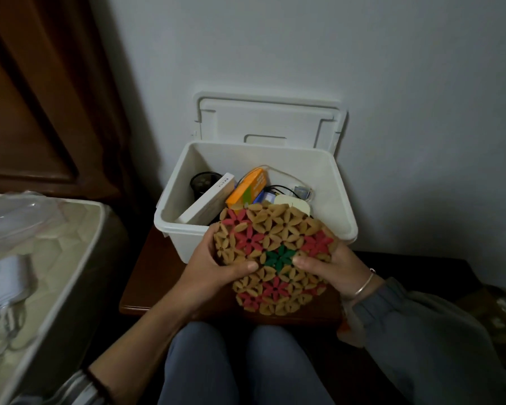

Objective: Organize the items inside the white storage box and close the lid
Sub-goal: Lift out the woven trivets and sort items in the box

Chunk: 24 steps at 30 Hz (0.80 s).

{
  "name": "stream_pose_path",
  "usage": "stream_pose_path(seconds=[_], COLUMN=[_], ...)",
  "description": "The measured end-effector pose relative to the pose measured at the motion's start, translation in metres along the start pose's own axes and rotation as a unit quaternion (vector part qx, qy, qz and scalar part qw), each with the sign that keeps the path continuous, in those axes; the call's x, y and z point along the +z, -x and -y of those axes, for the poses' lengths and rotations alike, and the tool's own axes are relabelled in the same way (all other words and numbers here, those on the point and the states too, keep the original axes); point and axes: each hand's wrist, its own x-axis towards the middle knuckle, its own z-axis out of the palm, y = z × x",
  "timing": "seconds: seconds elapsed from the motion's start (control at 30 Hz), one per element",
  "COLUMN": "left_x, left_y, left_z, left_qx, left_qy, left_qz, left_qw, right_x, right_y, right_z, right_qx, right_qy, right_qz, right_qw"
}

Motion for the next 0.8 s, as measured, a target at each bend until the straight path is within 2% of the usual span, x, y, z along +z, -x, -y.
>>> stream_pose_path(seconds=[0.1,0.2,0.3,0.5,0.63,0.8], left_x=[-0.003,-0.004,-0.003,0.005,0.009,0.005], left_y=[0.000,-0.004,-0.007,-0.011,-0.016,-0.025], left_z=[0.007,0.017,0.041,0.091,0.096,0.073], left_qx=[0.088,0.138,0.129,0.076,0.073,0.074], left_qy=[-0.079,-0.171,-0.246,-0.265,-0.272,-0.259], left_qz=[-0.047,-0.029,-0.010,0.004,0.030,0.052], left_qw=[0.992,0.975,0.961,0.961,0.959,0.962], right_x=[0.000,-0.001,-0.001,0.006,0.004,0.000], right_y=[-0.007,-0.006,0.002,0.017,0.016,0.014], right_z=[-0.011,-0.030,-0.059,-0.120,-0.124,-0.111], right_qx=[-0.010,-0.020,-0.022,0.046,0.037,0.013], right_qy=[0.039,0.073,0.107,0.129,0.144,0.101], right_qz=[-0.004,-0.039,-0.080,-0.137,-0.163,-0.170], right_qw=[0.999,0.996,0.991,0.981,0.975,0.980])
